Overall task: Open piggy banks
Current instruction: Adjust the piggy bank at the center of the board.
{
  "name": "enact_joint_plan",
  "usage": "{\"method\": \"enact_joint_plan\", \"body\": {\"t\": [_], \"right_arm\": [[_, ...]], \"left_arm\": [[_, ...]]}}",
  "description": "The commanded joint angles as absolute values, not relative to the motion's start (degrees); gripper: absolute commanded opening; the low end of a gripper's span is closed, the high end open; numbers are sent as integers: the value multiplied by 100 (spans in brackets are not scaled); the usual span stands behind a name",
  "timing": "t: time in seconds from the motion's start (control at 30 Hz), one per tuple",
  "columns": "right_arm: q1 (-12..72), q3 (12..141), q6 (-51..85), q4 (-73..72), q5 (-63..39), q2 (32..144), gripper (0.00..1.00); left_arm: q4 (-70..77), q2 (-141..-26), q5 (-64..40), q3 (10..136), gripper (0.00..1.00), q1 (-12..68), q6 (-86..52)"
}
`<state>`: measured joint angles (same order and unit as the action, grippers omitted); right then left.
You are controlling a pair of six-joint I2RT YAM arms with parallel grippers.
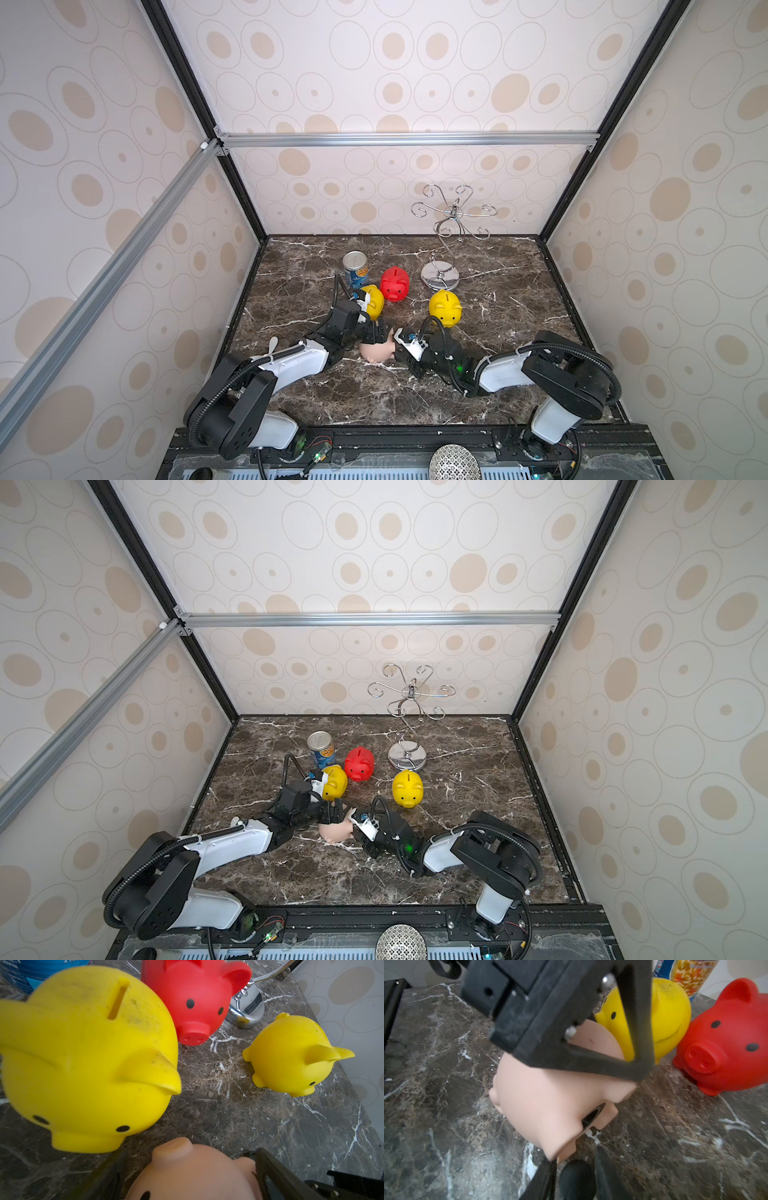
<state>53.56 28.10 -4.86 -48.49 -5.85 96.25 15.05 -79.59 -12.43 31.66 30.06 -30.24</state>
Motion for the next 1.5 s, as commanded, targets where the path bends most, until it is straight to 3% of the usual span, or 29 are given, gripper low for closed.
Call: {"method": "enact_joint_plan", "body": {"t": [0.0, 0.67, 0.9, 1.0, 1.2, 1.47], "right_arm": [[5367, 3006, -300, -5087, -991, 9729, 33], [5695, 3269, -199, -5040, -1149, 9902, 33], [5660, 3166, -180, -4298, -500, 9173, 33], [5660, 3318, -155, -3763, -478, 8949, 45], [5694, 4033, 183, -2704, -445, 9005, 53], [5587, 4429, -235, -2127, 417, 9314, 51]], "left_arm": [[1217, -7835, -1069, 3479, 99, 2963, -2907], [-38, -7369, -312, 3922, 100, 2846, -2919], [-117, -6908, 131, 3832, 99, 2825, -3208], [-177, -6491, 527, 3569, 99, 2772, -3568], [-97, -5740, 847, 2881, 100, 2235, -4227], [-2, -5446, 301, 2729, 100, 1759, -4105]]}}
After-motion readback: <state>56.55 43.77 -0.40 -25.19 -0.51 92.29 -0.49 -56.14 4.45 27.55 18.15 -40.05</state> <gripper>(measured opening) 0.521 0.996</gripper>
